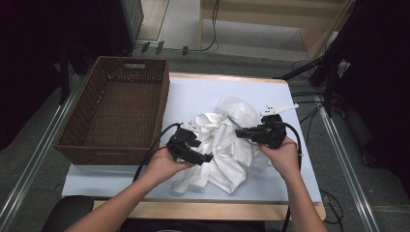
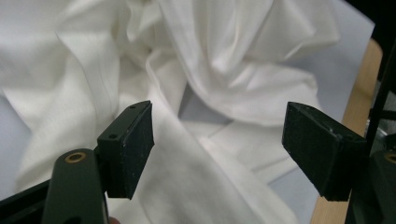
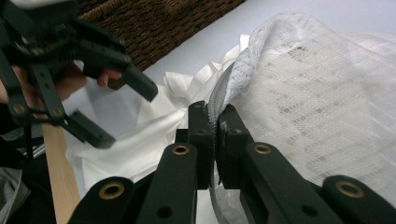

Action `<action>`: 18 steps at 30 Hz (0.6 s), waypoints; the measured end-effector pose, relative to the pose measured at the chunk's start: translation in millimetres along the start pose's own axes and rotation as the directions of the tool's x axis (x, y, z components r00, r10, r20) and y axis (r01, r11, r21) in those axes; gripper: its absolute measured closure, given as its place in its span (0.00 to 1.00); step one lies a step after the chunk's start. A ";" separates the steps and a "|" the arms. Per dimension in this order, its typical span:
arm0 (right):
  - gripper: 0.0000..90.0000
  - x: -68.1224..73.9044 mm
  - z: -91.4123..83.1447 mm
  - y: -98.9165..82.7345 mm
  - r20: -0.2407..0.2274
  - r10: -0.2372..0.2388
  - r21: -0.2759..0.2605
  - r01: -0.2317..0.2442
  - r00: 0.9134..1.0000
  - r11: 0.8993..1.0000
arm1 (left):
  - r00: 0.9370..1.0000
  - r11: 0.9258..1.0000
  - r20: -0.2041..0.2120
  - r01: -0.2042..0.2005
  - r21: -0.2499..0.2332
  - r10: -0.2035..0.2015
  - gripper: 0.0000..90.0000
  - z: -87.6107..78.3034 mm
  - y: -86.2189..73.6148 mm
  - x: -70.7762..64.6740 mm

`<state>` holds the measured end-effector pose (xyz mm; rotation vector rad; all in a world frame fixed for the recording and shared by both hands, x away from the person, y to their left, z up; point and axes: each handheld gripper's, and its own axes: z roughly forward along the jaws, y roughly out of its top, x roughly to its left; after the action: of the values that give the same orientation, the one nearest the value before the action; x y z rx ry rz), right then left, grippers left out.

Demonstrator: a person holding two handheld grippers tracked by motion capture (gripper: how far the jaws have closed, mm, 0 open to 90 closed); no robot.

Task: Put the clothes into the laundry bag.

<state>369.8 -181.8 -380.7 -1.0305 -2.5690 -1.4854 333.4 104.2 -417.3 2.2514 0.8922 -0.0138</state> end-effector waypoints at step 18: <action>0.95 -2.2 3.1 -1.6 0.007 0.004 -0.005 -0.004 1.000 1.000 | 0.996 0.998 -0.065 -0.055 0.024 0.057 0.96 35.7 -23.7 2.4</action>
<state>371.6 -181.1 -384.3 -1.0424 -2.5675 -1.4906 329.2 95.8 -459.2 2.3084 0.8666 0.0761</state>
